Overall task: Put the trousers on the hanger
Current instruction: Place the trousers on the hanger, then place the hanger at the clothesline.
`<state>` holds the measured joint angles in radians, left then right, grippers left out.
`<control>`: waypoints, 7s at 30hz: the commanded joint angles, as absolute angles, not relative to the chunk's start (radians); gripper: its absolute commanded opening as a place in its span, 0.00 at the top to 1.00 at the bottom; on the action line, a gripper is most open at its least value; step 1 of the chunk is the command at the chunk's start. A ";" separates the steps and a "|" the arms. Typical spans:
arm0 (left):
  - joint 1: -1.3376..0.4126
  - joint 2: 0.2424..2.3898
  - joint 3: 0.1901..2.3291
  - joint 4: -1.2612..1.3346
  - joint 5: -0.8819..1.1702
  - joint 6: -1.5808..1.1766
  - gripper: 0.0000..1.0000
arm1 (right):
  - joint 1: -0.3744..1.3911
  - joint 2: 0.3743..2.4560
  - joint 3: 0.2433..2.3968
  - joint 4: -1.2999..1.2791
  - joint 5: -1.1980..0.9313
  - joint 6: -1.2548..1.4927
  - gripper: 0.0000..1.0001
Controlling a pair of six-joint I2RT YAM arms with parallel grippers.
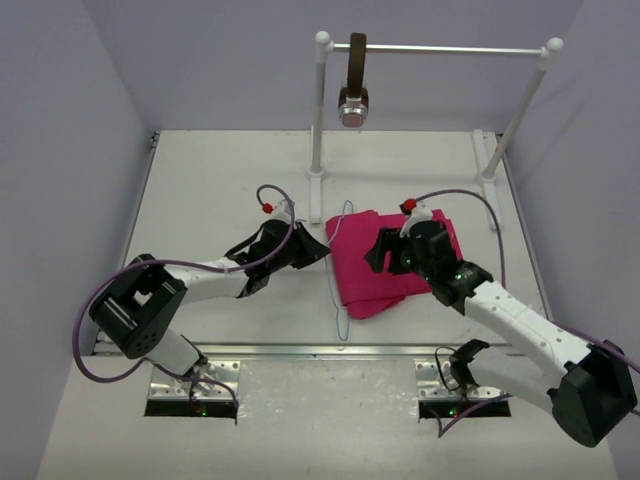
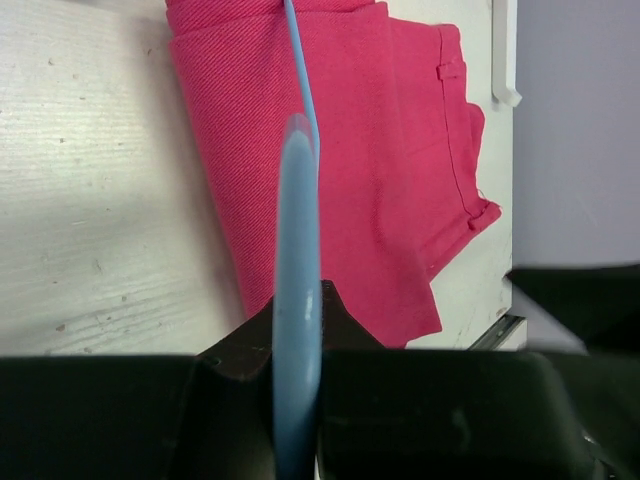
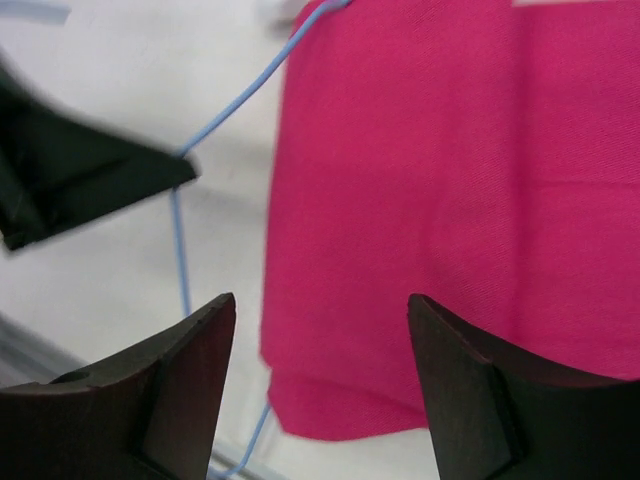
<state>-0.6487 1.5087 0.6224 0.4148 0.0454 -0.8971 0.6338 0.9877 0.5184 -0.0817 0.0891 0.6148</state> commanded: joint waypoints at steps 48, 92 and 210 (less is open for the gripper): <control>-0.631 1.420 0.611 0.204 -0.195 -0.848 1.00 | 0.346 1.162 1.219 -0.737 -0.019 0.303 1.00; -0.581 1.413 0.773 0.041 0.022 -0.765 1.00 | 0.239 1.378 1.102 -0.624 0.065 0.379 0.48; -0.960 1.700 1.897 -0.472 -0.545 -0.823 0.94 | 1.081 1.076 1.160 -0.521 0.896 0.289 1.00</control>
<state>-0.9466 1.7096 1.8236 -0.6550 -0.5559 -0.9155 1.0689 1.1576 1.1471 -0.6664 0.8368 0.4569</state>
